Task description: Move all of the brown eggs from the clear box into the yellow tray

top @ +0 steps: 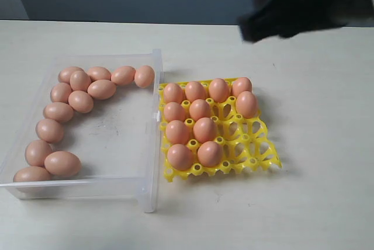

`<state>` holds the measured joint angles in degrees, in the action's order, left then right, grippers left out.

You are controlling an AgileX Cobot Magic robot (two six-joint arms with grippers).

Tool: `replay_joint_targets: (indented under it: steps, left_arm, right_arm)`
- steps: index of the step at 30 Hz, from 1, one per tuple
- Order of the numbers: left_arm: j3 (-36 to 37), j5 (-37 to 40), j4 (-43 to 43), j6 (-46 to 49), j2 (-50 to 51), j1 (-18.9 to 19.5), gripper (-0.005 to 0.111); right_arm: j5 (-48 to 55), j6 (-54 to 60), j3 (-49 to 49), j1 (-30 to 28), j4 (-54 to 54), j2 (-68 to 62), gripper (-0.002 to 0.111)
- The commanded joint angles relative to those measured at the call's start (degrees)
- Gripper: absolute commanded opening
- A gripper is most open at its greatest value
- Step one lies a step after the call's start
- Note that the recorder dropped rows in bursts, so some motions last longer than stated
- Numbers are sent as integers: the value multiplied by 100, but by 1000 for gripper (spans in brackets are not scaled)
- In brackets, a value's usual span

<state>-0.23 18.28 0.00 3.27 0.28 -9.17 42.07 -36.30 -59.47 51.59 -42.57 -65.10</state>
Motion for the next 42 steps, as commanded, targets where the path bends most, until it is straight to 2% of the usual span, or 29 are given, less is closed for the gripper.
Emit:
replay_joint_targets:
  steps: [1, 9, 12, 18, 23, 29, 35, 42]
  left_arm:
    - [23, -59, 0, -15, -28, -7, 0]
    - [23, -59, 0, -15, -28, -7, 0]
    - [23, -59, 0, -15, -28, -7, 0]
    - [23, -59, 0, -15, -28, -7, 0]
    - [23, -59, 0, -15, -28, -7, 0]
    - [23, -59, 0, -15, -28, -7, 0]
    - [23, -59, 0, -15, -28, -7, 0]
    - [23, -59, 0, -15, -28, -7, 0]
  right_arm:
    - [-1449, -597, 577, -184, -28, -539, -1]
    - [-3608, -888, 1028, -1451, 331, -1381, -1]
    - [-4174, -888, 1361, -1743, 338, -1640, -1]
    - [-5946, -785, 2117, -2330, 264, -2350, -1]
    - [-6376, -234, 2165, -2598, 632, -2869, -1]
    - [-6992, 328, 2165, -2598, 903, -3203, -1]
    - [-6968, 1156, 2165, -2598, 1681, -3456, -1]
    - [-6992, 1276, 2153, -2598, 1870, -3563, -1]
